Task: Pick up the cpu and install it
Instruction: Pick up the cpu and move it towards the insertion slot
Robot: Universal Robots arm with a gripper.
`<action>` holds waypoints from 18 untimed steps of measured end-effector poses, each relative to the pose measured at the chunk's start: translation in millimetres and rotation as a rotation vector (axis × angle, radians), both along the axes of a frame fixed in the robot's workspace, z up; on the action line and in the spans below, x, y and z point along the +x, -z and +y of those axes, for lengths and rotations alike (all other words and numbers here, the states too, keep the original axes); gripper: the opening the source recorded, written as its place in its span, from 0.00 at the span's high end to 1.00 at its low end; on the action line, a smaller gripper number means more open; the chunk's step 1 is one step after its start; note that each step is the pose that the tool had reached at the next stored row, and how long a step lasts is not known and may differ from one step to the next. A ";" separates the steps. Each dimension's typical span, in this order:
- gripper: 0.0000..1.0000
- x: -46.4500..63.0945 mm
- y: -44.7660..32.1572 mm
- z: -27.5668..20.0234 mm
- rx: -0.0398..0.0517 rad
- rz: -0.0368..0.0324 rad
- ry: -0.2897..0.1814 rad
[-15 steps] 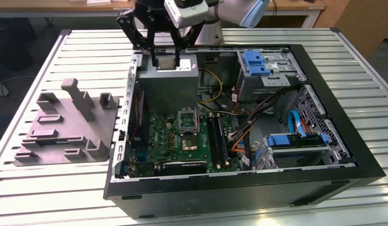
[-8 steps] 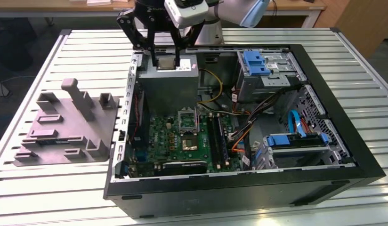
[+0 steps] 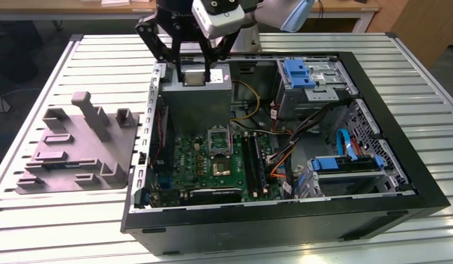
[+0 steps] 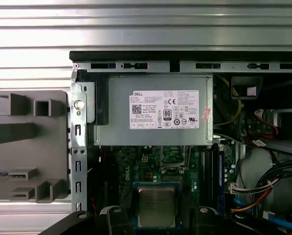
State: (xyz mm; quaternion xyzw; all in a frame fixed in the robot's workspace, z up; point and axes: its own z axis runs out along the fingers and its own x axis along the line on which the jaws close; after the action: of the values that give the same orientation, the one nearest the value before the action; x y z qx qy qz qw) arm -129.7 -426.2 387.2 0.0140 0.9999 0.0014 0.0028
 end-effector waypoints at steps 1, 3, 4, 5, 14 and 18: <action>0.53 0.0 0.1 -0.4 -0.0003 0.0000 0.000; 0.53 1.2 0.1 -0.5 -0.0004 0.0000 0.000; 0.53 2.5 0.1 -0.5 -0.0005 0.0001 0.000; 0.53 4.0 0.1 -0.5 -0.0005 0.0001 0.000; 0.53 18.1 0.3 -0.5 -0.0004 0.0001 0.000; 0.53 23.3 0.4 -0.5 -0.0004 0.0001 0.000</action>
State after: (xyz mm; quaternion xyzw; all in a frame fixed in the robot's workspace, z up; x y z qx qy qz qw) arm -106.4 -426.8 386.8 0.0140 0.9999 0.0012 0.0028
